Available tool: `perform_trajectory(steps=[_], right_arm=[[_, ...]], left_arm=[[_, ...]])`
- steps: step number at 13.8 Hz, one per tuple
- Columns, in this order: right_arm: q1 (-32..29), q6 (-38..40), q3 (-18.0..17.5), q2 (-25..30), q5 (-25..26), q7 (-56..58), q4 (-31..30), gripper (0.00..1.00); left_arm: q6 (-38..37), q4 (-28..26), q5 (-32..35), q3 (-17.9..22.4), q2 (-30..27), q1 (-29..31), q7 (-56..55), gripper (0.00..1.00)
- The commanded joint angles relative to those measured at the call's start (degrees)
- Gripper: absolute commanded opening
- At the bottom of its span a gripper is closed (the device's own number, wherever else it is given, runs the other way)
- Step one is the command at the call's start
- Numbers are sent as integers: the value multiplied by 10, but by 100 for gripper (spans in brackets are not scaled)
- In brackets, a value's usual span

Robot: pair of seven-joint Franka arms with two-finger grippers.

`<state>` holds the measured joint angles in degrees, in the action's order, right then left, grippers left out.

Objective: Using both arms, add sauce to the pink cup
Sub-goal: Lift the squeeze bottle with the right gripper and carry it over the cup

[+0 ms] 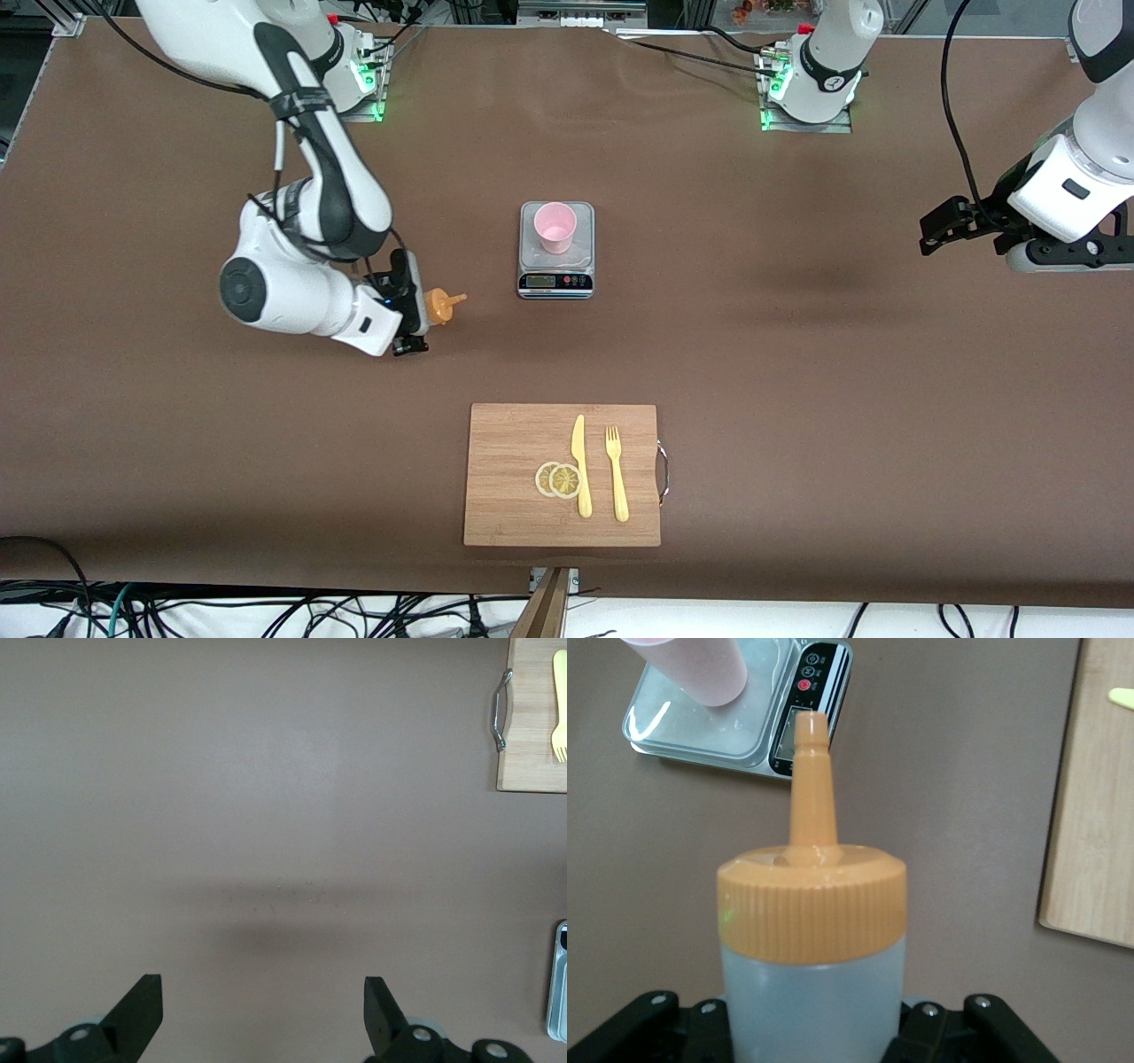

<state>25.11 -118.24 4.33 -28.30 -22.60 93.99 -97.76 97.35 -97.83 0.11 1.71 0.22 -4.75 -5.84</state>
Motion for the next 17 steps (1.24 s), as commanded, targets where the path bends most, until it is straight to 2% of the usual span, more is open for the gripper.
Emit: perform_trajectory(steps=[1, 8, 14, 17], right_arm=[[45, -5, 6, 25, 73, -83, -13, 0], [106, 1, 4, 40, 133, -154, -14, 0], [173, 3, 3, 38, 211, -261, -14, 0], [194, 24, 3, 38, 237, -276, -14, 0]], left_arm=[[-10, 18, 10, -2, 8, 1, -7, 100], [-10, 18, 10, -2, 8, 1, -8, 100], [-10, 18, 10, -2, 12, 1, -8, 100], [-10, 18, 10, -2, 13, 1, -8, 100]])
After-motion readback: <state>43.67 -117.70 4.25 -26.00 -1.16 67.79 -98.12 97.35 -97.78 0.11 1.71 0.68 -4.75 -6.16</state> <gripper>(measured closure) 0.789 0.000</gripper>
